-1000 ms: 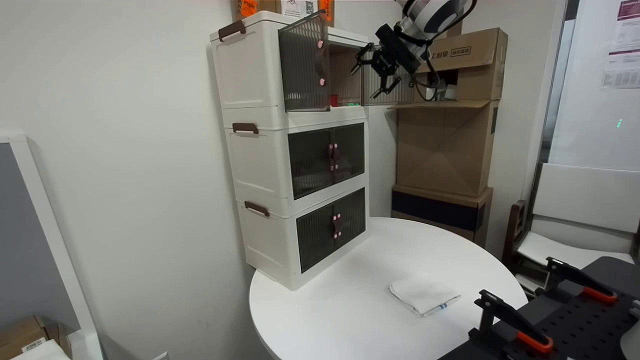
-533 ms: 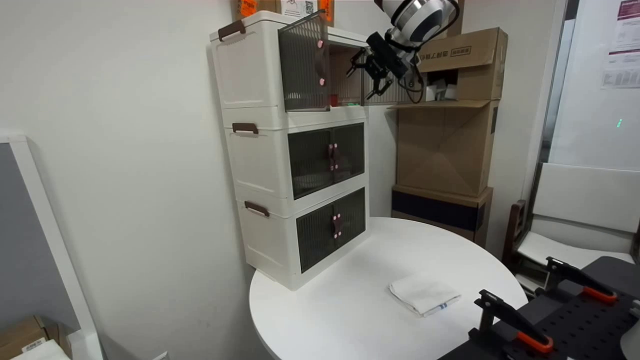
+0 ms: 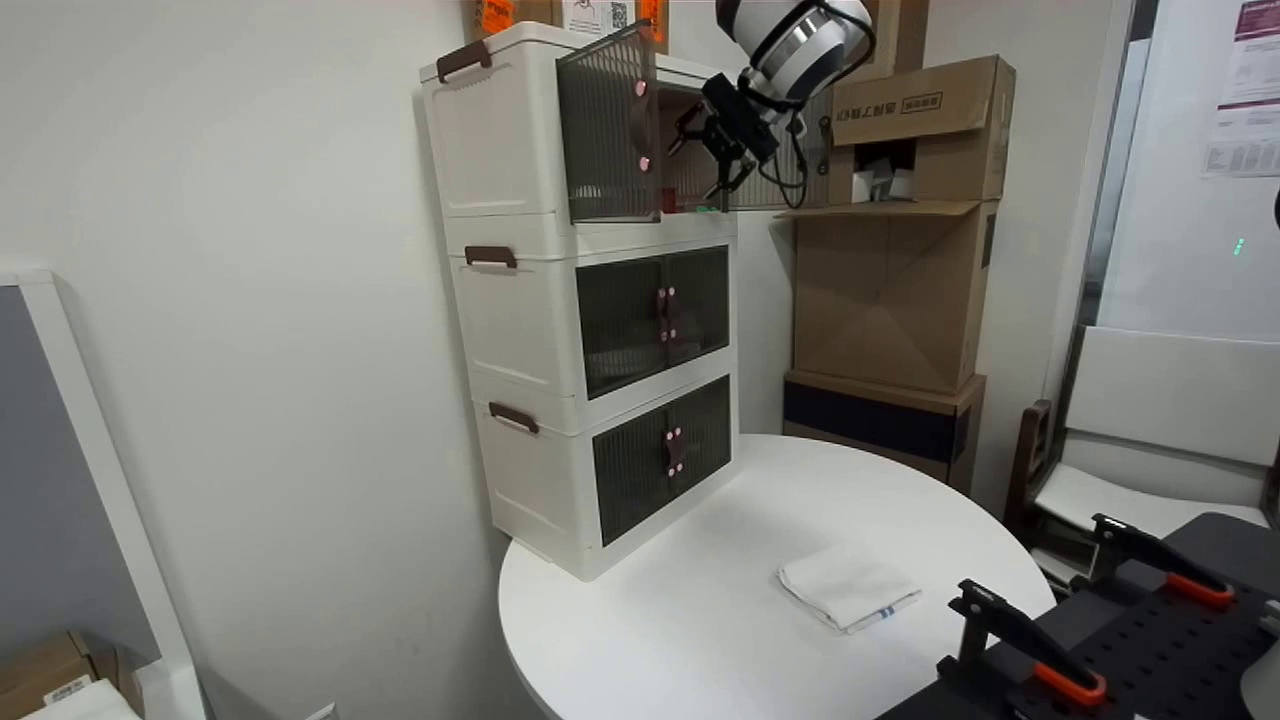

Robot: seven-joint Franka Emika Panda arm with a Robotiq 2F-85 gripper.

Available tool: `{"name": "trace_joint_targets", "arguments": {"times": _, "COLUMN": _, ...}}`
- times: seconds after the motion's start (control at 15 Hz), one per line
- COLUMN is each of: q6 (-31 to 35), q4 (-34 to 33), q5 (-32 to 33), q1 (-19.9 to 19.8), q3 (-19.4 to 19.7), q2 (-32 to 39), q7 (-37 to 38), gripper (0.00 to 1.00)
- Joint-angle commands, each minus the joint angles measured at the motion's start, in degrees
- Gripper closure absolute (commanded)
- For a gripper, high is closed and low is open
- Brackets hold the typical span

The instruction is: Remove the red cup from the top cabinet

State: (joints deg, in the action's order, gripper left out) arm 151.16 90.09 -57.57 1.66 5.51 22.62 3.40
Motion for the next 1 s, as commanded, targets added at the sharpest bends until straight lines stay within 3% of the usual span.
{"name": "trace_joint_targets", "arguments": {"times": 0.0, "q6": 0.2, "q4": -6.7, "q5": 3.9, "q1": -1.5, "q3": -2.3, "q2": 4.1, "q7": 4.6, "gripper": 0.00}}
{"name": "trace_joint_targets", "arguments": {"times": 0.13, "q6": 0.0, "q4": -8.6, "q5": 5.7, "q1": -1.7, "q3": -2.7, "q2": 5.4, "q7": 6.4, "gripper": 0.04}}
{"name": "trace_joint_targets", "arguments": {"times": 0.8, "q6": -0.5, "q4": -14.9, "q5": 13.1, "q1": -2.8, "q3": -3.3, "q2": 10.3, "q7": 14.1, "gripper": 0.04}}
{"name": "trace_joint_targets", "arguments": {"times": 0.93, "q6": -0.6, "q4": -15.8, "q5": 14.3, "q1": -2.9, "q3": -3.3, "q2": 11.1, "q7": 15.5, "gripper": 0.13}}
